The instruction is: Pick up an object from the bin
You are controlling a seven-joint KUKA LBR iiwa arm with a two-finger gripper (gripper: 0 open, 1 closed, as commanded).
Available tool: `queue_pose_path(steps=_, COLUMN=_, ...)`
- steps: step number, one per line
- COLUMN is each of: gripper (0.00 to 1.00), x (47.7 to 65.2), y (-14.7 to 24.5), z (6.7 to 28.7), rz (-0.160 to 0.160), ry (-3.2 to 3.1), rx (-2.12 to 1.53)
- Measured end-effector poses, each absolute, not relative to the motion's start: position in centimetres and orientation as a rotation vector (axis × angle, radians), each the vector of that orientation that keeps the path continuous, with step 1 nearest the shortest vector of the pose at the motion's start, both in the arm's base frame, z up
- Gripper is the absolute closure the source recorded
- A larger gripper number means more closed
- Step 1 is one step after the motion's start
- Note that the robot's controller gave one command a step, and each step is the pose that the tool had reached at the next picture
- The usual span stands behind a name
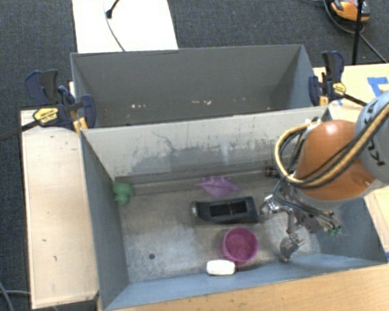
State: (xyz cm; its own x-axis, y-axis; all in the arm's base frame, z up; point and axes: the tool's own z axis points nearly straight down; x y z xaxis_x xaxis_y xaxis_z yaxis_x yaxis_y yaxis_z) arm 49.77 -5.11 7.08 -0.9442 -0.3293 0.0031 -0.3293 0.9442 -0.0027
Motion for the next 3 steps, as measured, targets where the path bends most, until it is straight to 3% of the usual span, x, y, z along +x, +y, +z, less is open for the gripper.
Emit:
queue_pose_path(steps=2, gripper=0.00, x=49.6, y=3.2, z=9.5, rz=0.004, ry=-3.099, rx=0.512)
queue_pose_path(steps=3, gripper=1.00, x=48.5, y=5.2, z=7.6, rz=0.022, ry=-3.072, rx=0.666)
